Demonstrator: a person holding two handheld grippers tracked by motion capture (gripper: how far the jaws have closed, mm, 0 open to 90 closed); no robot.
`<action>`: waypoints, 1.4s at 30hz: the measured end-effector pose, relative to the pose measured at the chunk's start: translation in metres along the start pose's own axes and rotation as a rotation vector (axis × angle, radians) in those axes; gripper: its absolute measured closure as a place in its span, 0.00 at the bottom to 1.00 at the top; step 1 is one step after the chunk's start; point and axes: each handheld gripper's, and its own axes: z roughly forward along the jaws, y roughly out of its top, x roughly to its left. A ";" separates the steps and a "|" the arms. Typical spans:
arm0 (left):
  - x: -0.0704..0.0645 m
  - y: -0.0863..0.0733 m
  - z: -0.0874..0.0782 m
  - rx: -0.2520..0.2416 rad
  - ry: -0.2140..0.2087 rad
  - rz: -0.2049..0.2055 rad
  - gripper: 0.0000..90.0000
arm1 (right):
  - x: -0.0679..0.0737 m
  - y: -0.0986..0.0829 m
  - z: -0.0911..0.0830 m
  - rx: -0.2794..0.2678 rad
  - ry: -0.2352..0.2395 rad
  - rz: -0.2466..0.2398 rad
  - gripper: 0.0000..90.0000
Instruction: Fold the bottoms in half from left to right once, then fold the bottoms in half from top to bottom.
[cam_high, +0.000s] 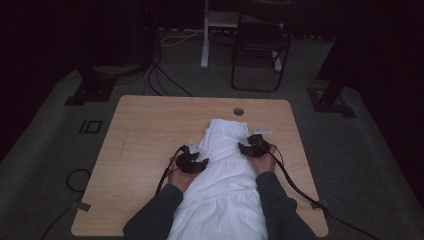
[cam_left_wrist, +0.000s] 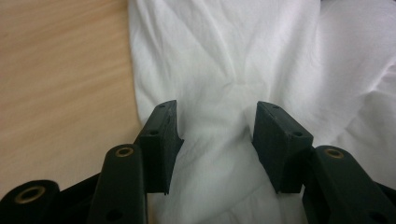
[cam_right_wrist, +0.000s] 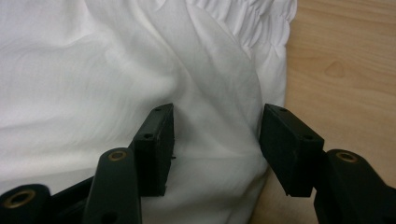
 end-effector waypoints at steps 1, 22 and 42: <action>-0.002 -0.004 -0.004 -0.002 -0.001 -0.004 0.56 | 0.002 -0.002 -0.002 -0.001 0.006 -0.005 0.49; -0.028 -0.040 -0.049 0.034 -0.075 -0.085 0.55 | 0.028 -0.034 -0.030 -0.029 0.077 -0.065 0.49; 0.027 0.037 0.033 0.050 -0.011 -0.087 0.31 | 0.028 -0.034 -0.030 -0.026 0.082 -0.070 0.49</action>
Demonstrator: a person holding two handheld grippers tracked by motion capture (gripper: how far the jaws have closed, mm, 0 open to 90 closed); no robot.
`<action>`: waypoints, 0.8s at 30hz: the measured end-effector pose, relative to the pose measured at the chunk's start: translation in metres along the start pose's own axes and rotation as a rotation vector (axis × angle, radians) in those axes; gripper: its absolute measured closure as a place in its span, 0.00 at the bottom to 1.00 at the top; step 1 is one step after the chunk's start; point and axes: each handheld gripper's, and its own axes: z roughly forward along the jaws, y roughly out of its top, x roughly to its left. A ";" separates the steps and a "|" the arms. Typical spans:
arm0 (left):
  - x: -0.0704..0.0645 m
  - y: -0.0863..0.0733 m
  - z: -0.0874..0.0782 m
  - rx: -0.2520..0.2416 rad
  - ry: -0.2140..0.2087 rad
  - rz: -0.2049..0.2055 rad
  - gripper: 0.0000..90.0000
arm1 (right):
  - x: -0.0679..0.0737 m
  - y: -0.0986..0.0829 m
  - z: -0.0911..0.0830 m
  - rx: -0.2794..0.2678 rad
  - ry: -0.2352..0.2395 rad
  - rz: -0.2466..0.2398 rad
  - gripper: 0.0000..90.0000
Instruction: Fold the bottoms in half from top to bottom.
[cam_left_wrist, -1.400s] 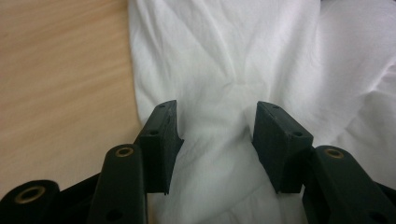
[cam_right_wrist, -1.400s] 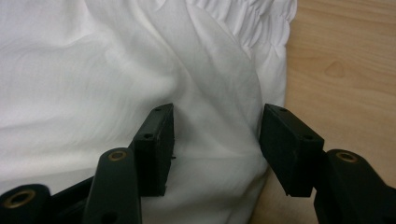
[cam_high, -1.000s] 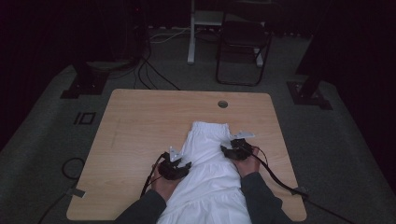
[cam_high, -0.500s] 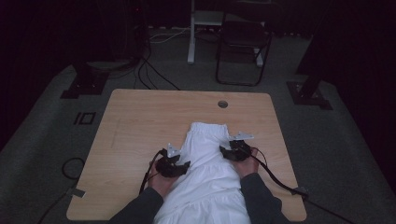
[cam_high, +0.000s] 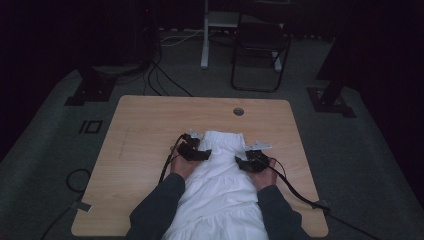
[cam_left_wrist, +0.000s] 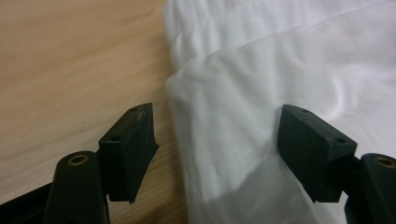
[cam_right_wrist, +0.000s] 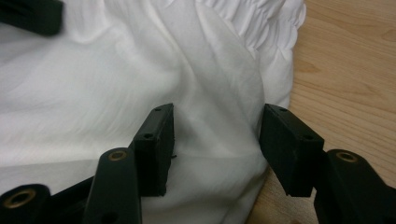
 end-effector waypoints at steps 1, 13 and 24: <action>0.000 0.000 0.000 0.001 0.002 -0.001 0.31 | 0.000 0.000 0.000 0.003 0.001 0.001 0.49; -0.006 -0.002 0.002 -0.001 0.041 0.052 0.31 | -0.014 0.030 -0.005 -0.017 0.012 0.043 0.17; -0.013 0.000 0.004 0.013 0.078 0.053 0.30 | -0.010 0.033 0.029 0.097 -0.054 0.060 0.26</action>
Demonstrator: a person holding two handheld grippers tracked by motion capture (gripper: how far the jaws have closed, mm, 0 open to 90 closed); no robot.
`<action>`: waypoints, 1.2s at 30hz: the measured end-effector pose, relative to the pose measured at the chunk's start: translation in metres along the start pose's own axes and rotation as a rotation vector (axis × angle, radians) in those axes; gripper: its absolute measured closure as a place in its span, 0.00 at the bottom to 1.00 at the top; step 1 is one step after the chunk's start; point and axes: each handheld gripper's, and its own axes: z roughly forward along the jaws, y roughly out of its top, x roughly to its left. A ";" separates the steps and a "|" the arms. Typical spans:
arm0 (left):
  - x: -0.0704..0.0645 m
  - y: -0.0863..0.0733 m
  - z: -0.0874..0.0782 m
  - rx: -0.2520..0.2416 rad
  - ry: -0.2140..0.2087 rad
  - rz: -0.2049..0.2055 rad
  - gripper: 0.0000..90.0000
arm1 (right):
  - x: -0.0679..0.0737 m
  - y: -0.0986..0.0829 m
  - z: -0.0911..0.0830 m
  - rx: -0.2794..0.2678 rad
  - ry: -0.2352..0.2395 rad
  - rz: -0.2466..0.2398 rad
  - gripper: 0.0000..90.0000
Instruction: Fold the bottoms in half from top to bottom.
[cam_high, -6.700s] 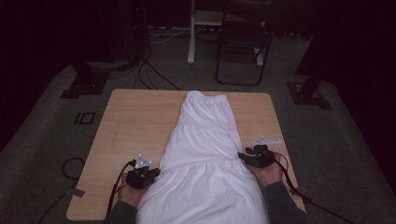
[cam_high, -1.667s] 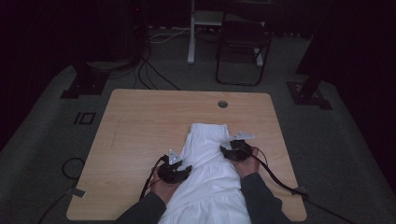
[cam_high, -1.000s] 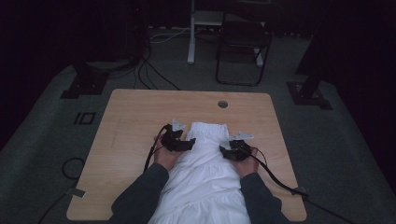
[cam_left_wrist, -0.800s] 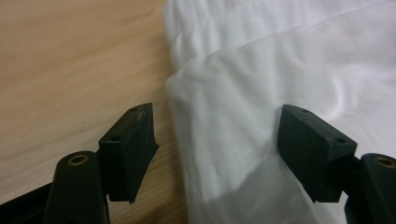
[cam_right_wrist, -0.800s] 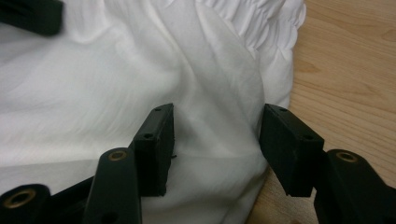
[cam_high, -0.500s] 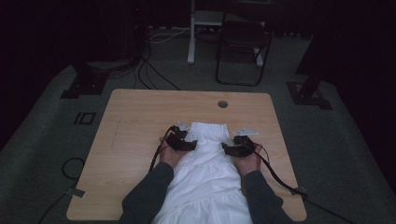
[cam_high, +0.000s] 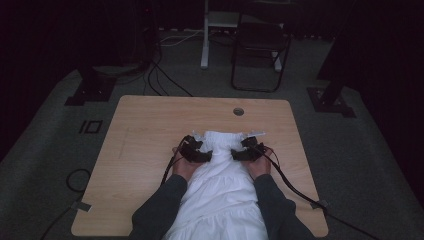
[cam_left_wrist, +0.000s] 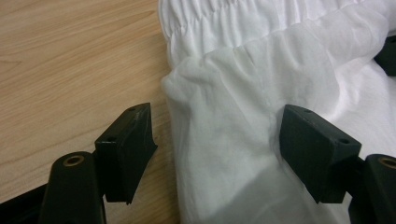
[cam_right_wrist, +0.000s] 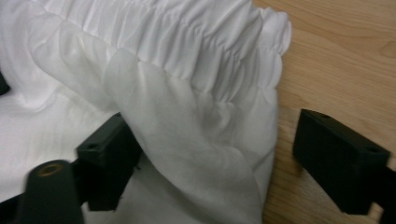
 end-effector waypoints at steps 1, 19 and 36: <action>-0.001 0.001 0.000 0.006 0.003 -0.004 0.31 | 0.001 0.000 -0.001 -0.005 0.008 -0.007 0.34; 0.011 0.015 -0.016 -0.048 -0.160 -0.054 0.93 | -0.005 0.013 -0.015 -0.072 0.181 0.009 0.93; 0.051 0.121 -0.121 -0.345 -0.071 0.027 0.93 | -0.001 0.129 -0.095 -0.360 0.184 -0.067 0.93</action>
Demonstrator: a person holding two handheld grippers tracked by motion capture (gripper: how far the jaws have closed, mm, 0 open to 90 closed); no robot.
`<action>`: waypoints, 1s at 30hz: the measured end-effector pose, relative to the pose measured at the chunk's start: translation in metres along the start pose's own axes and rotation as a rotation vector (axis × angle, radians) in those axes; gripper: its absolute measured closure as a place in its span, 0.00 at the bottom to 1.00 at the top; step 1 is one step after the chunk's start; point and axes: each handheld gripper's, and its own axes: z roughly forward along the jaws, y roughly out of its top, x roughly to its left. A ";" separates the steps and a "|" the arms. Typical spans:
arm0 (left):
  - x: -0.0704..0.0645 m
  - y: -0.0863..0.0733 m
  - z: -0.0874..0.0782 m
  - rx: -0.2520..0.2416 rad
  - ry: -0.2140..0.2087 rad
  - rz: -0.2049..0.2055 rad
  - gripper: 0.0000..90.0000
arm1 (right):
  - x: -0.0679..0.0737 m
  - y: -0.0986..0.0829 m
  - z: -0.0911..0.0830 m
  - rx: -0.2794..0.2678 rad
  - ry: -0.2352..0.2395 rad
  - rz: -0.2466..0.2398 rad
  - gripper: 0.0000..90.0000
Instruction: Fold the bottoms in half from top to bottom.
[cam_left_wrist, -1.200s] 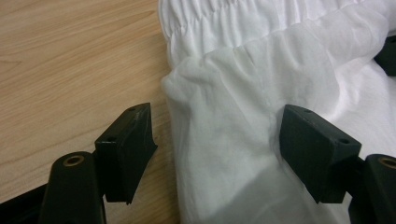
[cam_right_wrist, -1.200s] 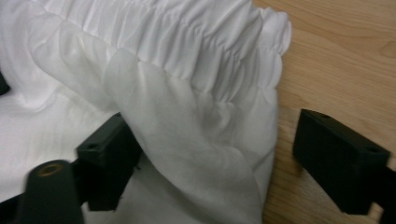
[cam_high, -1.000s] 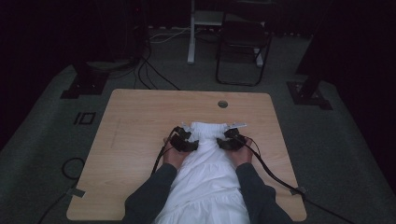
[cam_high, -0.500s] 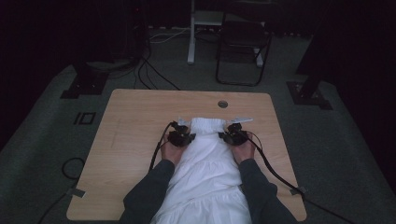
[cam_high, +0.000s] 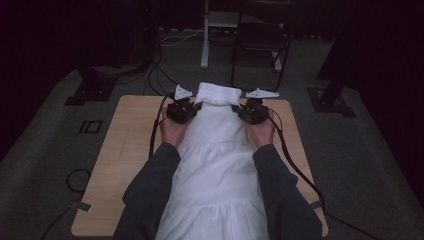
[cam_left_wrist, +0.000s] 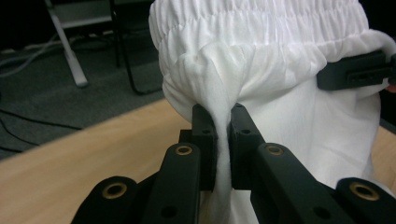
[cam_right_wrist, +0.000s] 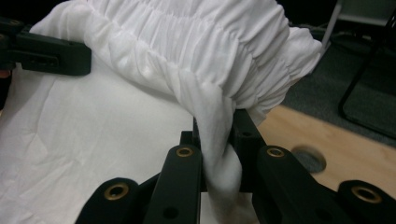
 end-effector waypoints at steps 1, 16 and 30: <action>0.001 0.001 -0.001 0.000 0.001 0.003 0.93 | 0.001 0.003 -0.001 -0.004 0.003 0.000 0.93; -0.030 -0.031 -0.050 0.014 -0.100 0.066 0.93 | 0.030 -0.028 -0.047 0.007 0.092 -0.044 0.92; -0.086 -0.116 -0.122 0.084 -0.197 0.127 0.92 | 0.086 -0.107 -0.104 0.090 0.219 -0.128 0.90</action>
